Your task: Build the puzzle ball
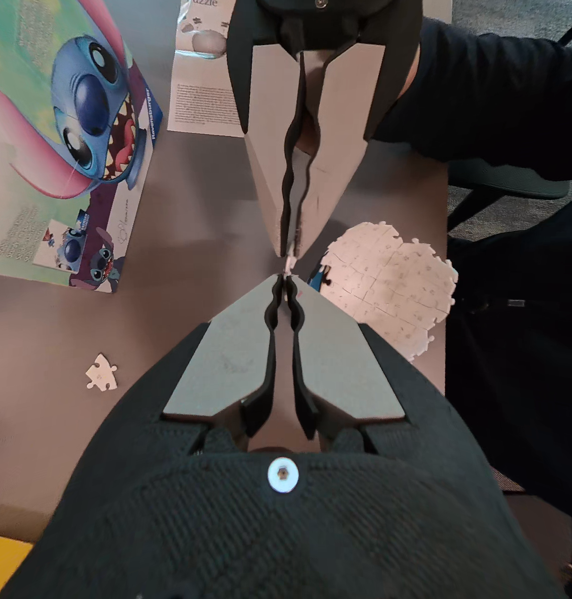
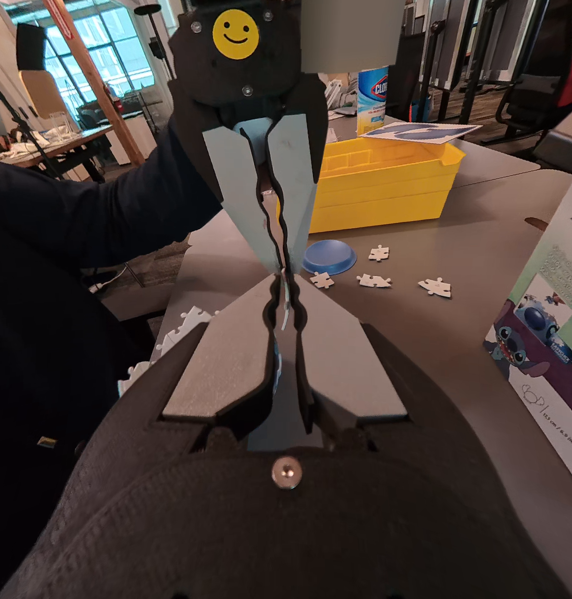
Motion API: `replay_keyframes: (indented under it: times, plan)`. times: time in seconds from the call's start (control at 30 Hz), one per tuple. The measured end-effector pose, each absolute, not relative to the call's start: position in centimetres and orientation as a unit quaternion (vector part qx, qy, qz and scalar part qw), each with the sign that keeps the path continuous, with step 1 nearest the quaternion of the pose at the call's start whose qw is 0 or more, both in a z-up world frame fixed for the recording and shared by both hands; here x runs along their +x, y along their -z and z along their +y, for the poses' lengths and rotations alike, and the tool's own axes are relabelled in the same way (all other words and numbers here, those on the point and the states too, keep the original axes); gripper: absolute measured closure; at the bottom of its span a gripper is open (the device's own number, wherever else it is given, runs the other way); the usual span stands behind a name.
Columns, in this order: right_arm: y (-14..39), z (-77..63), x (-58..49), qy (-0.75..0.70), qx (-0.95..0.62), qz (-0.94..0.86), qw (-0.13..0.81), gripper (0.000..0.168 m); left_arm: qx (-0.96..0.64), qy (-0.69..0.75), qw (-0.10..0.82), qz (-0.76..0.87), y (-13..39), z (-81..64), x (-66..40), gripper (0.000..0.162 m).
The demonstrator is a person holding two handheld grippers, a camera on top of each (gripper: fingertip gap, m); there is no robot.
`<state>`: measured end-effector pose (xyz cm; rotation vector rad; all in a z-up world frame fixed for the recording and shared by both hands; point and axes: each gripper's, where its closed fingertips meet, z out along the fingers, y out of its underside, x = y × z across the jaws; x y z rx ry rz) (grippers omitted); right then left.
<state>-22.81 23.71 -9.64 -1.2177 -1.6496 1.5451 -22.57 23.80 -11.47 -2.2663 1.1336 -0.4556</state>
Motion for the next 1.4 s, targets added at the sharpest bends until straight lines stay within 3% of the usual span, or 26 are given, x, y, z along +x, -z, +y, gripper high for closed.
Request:
replay_keyframes:
  times: [0.13,0.5,0.67,0.77,0.9,1.13,1.4]
  plan:
    - [9.9,23.4,-22.2,-0.587,-0.451,-0.619,0.263,0.156,-0.843,0.171,0.263,0.437,11.9,23.5,-22.4,0.162]
    - [11.4,23.4,-21.9,-0.551,-0.466,-0.637,0.27,0.168,-0.835,0.164,0.248,0.463,12.3,23.6,-21.0,0.161]
    - [11.3,23.6,-21.2,-0.553,-0.478,-0.617,0.292,0.168,-0.834,0.171,0.281,0.442,11.9,23.4,-20.8,0.158]
    - [10.7,23.7,-20.2,-0.551,-0.488,-0.597,0.318,0.168,-0.836,0.179,0.315,0.412,11.2,23.1,-21.6,0.13]
    - [10.4,22.5,-18.0,-0.549,-0.495,-0.596,0.313,0.168,-0.824,0.222,0.398,0.336,10.3,23.4,-24.0,0.13]
    - [10.8,22.0,-16.2,-0.462,-0.534,-0.632,0.32,0.168,-0.812,0.286,0.471,0.194,13.8,24.8,-28.7,0.13]
    - [12.0,21.5,-17.1,-0.366,-0.556,-0.677,0.314,0.168,-0.801,0.259,0.5,0.203,14.9,25.2,-28.6,0.132]
